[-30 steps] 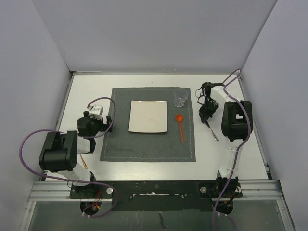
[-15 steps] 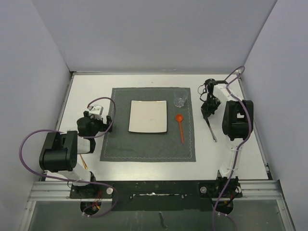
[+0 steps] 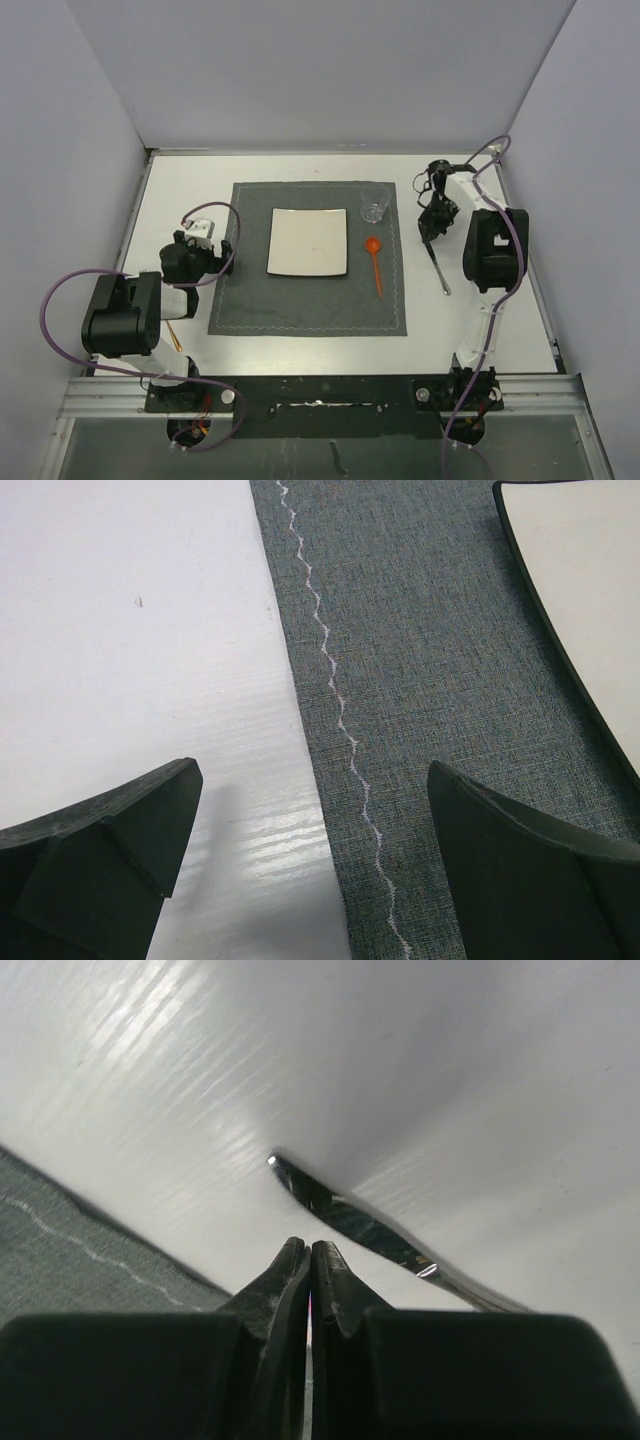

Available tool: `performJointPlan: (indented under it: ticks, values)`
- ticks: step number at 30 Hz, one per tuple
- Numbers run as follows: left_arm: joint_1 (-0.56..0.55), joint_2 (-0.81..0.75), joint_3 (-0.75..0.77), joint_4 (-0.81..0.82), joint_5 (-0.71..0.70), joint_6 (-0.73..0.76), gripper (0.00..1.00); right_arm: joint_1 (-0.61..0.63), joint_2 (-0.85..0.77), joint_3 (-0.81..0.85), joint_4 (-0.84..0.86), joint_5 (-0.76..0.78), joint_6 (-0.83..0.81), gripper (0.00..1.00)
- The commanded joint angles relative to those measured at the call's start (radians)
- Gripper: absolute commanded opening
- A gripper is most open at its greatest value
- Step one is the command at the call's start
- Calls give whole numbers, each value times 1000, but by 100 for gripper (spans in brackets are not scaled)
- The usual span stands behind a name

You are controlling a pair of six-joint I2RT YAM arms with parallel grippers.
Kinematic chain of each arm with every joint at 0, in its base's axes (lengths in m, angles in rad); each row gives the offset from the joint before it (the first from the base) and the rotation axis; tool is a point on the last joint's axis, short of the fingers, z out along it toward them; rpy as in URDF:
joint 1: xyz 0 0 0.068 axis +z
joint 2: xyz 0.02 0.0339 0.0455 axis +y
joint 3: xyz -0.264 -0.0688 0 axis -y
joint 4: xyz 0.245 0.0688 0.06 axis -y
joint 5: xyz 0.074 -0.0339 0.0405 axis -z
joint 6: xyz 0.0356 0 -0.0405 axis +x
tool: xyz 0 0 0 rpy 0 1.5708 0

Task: Set the dinner table for one person
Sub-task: Adjust the knife at the center of the board, then adjust the spoon with the napkin.

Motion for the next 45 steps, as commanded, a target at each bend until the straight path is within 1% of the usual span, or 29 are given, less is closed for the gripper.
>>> performJointPlan:
  ticks: [1, 6, 10, 14, 17, 18, 20, 21, 27, 32, 33, 36, 40, 42, 45]
  values:
    - [2, 9, -1, 79, 10, -4, 98, 77, -117, 37, 9, -43, -33, 0]
    - [2, 9, -1, 79, 10, -4, 98, 198, -167, -8, 69, -11, -23, 0]
    - [2, 8, -1, 78, 10, -4, 98, 249, -162, -50, 131, -3, -17, 0]
    - [2, 9, -1, 78, 10, -4, 98, 272, -128, -72, 156, -14, -15, 9]
    - [2, 8, -2, 78, 11, -4, 98, 291, -106, -80, 168, 13, -16, 10]
    - [2, 9, -1, 79, 11, -4, 98, 297, -100, -84, 175, 23, -16, 9]
    - [2, 9, -1, 79, 11, -4, 98, 305, -88, -87, 188, 30, -16, 1]
    - [2, 9, -1, 78, 10, -4, 98, 310, -83, -89, 194, 32, -14, 0]
    - [2, 9, -1, 78, 10, -4, 98, 368, -91, -100, 235, 33, -21, 0]
    - [2, 9, -1, 78, 10, -4, 98, 416, -85, -95, 226, 72, -25, 0]
    - [2, 9, -1, 79, 11, -4, 98, 419, -84, -96, 226, 75, -24, 1]
    - [2, 9, -1, 79, 11, -4, 98, 419, -83, -102, 220, 83, -19, 11]
    - [2, 9, -1, 80, 11, -4, 98, 419, -83, -108, 217, 97, -21, 31]
    - [2, 9, -1, 79, 11, -4, 98, 420, -76, -104, 210, 108, -22, 35]
    - [2, 9, -1, 79, 10, -4, 98, 419, -55, -86, 199, 121, -26, 35]
